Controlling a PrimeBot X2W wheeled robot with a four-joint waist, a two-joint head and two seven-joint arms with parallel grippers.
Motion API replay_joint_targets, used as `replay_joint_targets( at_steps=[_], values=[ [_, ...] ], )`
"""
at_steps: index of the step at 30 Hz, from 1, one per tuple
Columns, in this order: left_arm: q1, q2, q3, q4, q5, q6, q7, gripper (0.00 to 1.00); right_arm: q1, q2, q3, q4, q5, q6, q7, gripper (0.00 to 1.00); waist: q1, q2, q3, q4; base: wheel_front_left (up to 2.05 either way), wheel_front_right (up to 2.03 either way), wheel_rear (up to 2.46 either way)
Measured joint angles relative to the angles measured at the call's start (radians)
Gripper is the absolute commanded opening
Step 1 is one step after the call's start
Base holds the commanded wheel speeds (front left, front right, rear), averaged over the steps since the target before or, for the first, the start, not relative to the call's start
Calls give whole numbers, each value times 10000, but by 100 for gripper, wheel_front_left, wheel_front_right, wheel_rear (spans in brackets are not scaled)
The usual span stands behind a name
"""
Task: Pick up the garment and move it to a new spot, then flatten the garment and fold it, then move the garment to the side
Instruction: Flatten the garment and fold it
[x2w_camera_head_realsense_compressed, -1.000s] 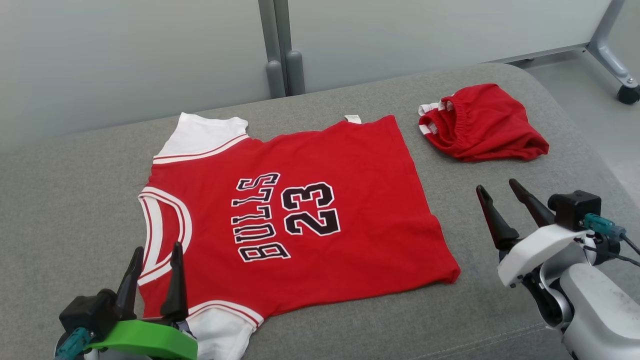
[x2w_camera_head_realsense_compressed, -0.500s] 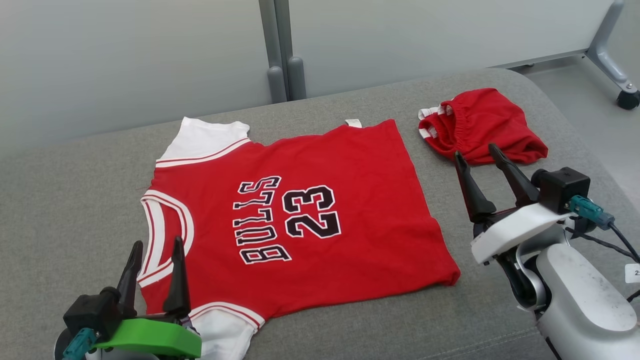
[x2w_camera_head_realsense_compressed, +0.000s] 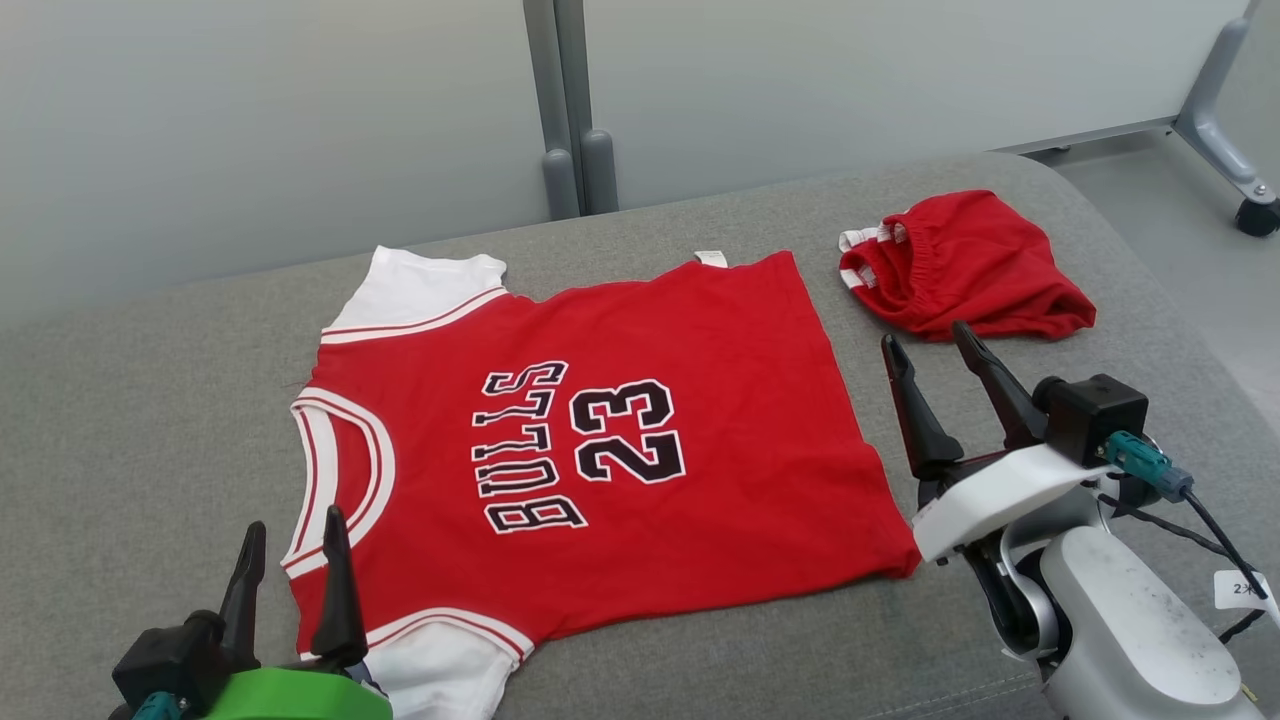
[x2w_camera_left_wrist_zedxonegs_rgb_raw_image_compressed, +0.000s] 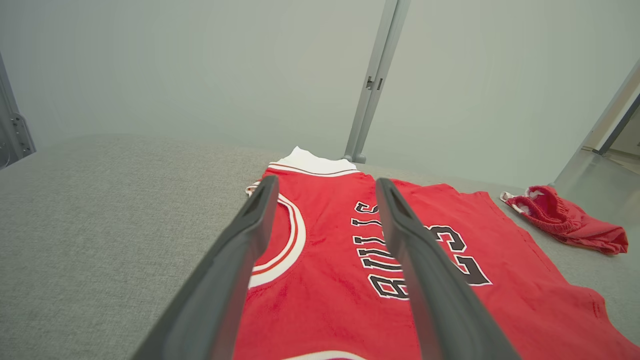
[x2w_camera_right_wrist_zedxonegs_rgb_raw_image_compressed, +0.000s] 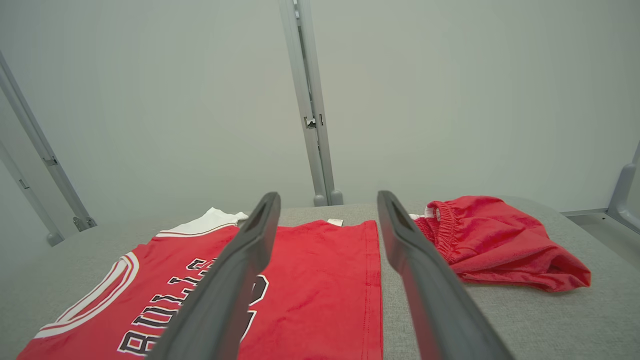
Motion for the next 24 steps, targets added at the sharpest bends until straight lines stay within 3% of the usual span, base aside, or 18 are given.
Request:
replay_joint_targets(
  at_steps=[24],
  values=[
    [596, -59, 242, -138, 63, 167, -35, 100, 649, 207, 42, 82, -309, 13, 0, 100, 0, 0, -209, 178, 0, 0, 0]
  ],
)
